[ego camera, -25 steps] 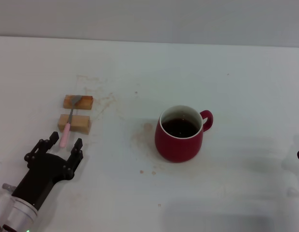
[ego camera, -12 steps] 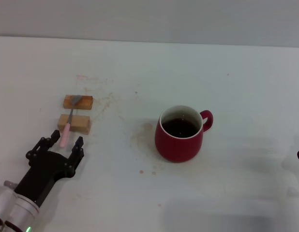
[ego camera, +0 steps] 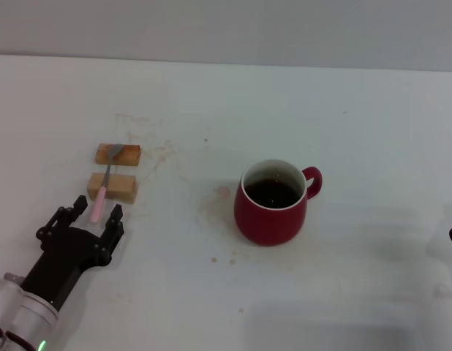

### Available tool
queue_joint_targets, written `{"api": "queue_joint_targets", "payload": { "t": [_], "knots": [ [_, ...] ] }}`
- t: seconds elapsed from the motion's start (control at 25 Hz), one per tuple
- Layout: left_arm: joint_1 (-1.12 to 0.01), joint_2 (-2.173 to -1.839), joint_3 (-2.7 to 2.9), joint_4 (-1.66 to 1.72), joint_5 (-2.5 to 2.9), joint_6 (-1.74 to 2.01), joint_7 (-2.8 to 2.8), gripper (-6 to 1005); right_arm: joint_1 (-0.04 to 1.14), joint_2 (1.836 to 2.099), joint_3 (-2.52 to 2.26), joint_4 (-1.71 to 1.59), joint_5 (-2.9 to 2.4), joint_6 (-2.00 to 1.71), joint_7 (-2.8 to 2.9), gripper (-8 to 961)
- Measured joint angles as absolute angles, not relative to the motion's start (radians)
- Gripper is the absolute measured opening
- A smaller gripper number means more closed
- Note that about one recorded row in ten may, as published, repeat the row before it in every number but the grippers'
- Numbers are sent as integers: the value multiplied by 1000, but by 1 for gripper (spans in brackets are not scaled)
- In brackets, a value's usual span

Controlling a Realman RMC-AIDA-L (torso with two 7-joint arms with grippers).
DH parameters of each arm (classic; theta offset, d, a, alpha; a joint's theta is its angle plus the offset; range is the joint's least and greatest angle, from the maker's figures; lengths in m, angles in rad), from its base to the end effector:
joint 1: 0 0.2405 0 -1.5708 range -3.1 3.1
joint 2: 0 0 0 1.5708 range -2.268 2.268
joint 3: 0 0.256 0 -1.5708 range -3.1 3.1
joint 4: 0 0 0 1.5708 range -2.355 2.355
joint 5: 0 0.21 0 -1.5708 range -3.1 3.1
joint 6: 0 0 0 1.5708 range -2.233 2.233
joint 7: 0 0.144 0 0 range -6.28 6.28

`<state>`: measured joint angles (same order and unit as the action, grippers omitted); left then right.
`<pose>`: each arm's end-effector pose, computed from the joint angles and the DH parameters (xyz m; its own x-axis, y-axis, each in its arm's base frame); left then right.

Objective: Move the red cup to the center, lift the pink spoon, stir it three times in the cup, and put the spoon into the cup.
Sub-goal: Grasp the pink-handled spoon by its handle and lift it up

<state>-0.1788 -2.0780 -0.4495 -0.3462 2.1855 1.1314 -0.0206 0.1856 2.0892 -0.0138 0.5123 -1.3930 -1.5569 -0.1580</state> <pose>-0.3402 0.2308 -0.0831 0.7349 0.1554 0.6601 0.6714 -0.3040 -0.6759 0.3203 0.2032 -0.0568 0.6363 0.0725 -0.7680 -0.7707 0.0178 -0.6369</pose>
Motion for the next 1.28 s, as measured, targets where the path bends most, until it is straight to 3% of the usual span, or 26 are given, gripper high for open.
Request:
{"api": "queue_joint_targets", "payload": {
  "t": [0.4, 0.84, 1.28],
  "knots": [
    [-172, -2076, -443, -359, 2185, 1144, 3, 605, 186, 2089, -14, 512, -1393, -1557, -158, -1],
    [-170, -2076, -440, -364, 2191, 1144, 29, 473, 186, 2090, -14, 512, -1393, -1556, -158, -1],
    [-170, -2075, -440, -363, 2190, 1146, 29, 466, 186, 2091, -14, 513, -1393, -1554, -158, 1]
  ]
}}
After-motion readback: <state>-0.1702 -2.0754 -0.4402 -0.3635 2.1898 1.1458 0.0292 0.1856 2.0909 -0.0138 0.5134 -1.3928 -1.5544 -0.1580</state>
